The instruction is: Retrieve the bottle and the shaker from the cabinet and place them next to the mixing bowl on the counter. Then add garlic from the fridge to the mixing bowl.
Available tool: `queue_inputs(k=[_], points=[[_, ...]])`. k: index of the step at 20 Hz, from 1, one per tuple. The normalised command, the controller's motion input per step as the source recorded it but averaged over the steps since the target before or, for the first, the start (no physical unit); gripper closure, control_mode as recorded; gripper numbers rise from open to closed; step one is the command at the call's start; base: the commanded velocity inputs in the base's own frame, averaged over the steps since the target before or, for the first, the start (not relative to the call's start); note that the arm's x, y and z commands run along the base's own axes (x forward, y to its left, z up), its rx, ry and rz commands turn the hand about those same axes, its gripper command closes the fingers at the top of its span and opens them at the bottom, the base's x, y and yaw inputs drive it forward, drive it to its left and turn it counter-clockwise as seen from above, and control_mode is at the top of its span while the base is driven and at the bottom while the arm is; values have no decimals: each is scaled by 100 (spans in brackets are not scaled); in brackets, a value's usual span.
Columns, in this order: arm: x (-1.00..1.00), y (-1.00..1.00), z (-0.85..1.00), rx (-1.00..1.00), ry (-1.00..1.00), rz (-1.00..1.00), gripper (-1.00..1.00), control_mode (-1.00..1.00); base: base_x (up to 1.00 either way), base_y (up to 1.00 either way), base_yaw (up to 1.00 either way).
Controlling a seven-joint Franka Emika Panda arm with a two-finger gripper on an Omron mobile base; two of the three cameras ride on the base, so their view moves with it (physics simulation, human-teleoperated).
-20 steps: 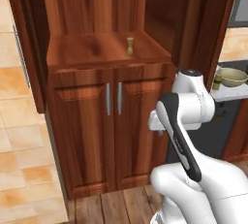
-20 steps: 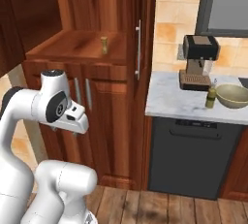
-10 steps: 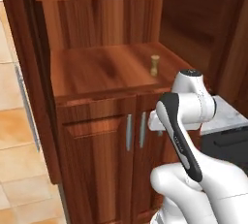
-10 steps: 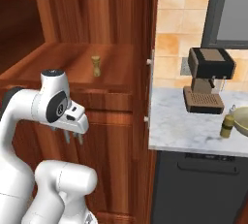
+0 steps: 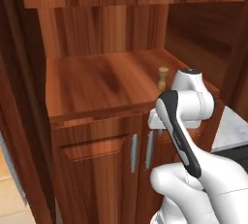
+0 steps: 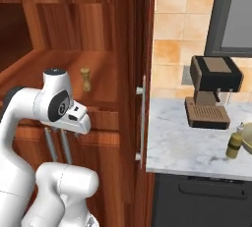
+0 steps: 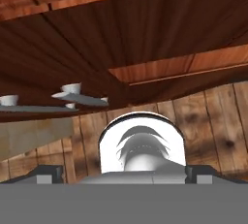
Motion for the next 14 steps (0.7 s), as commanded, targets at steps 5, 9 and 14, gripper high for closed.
queue_inputs(k=[5, 9, 14], points=[[0, 0, 0, 0, 0, 0, -100, 100, 41, -43, 3], [0, 0, 0, 0, 0, 0, -100, 100, 25, 2, 0], [0, 0, 0, 0, 0, 0, -100, 100, 53, 40, -5]])
